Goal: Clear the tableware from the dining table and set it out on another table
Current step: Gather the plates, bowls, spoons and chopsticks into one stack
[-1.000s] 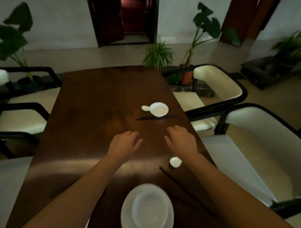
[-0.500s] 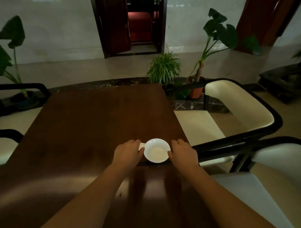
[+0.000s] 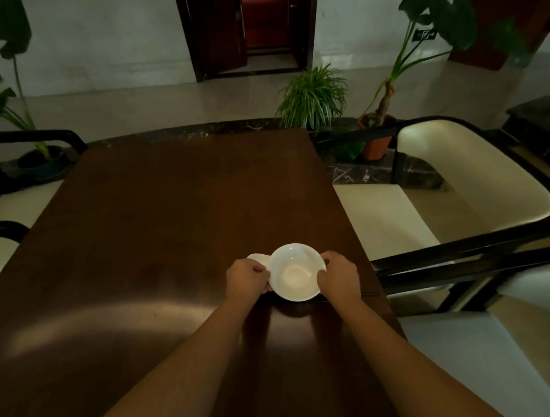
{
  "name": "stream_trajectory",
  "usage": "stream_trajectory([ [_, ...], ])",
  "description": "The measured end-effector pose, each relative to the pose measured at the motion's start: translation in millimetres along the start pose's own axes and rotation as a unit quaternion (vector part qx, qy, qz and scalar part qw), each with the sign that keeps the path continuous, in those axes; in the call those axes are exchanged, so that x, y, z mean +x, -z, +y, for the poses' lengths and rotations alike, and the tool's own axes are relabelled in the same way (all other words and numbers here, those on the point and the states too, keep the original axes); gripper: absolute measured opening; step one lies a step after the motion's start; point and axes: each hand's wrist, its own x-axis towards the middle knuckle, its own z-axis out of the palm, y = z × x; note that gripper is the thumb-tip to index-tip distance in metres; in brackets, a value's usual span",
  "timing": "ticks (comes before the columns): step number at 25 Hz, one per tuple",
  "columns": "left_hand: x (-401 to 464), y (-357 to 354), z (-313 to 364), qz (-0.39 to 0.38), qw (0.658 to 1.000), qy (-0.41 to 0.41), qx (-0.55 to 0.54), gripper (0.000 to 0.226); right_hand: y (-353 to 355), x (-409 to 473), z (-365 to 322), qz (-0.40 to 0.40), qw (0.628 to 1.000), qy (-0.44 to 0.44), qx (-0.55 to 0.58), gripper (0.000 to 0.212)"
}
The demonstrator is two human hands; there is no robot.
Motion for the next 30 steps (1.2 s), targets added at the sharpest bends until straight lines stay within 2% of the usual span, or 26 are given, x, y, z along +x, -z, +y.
stream_trajectory([
  [3,-18.2,21.4,10.2,0.010,0.998,0.012,-0.064,0.013,17.7,-16.6,-8.6,0.009,0.997,0.000,0.083,0.032],
  [6,-58.2,60.7,20.5,0.003,0.996,-0.023,-0.086,0.011,43.4,-53.2,-26.0,-0.025,0.982,-0.011,0.189,0.035],
  [9,-120.7,106.6,22.8,-0.008,0.995,-0.071,-0.074,0.008,68.5,-114.5,-47.3,-0.051,0.963,-0.005,0.265,0.036],
  [13,-224.9,162.7,-7.1,-0.039,0.993,-0.086,-0.077,0.011,83.3,-230.3,-59.0,-0.073,0.943,-0.013,0.324,0.027],
  [20,-374.7,183.1,-127.9,-0.065,0.993,-0.039,-0.092,0.016,49.7,-417.3,-22.9,-0.116,0.928,-0.073,0.347,0.024],
  [25,-412.9,167.3,-184.0,-0.092,0.992,-0.035,-0.084,0.012,24.5,-478.1,10.6,-0.090,0.933,-0.094,0.336,0.025],
  [30,-424.6,148.1,-210.7,-0.094,0.994,-0.043,-0.044,0.011,2.1,-494.6,36.9,-0.065,0.967,-0.103,0.225,0.024],
])
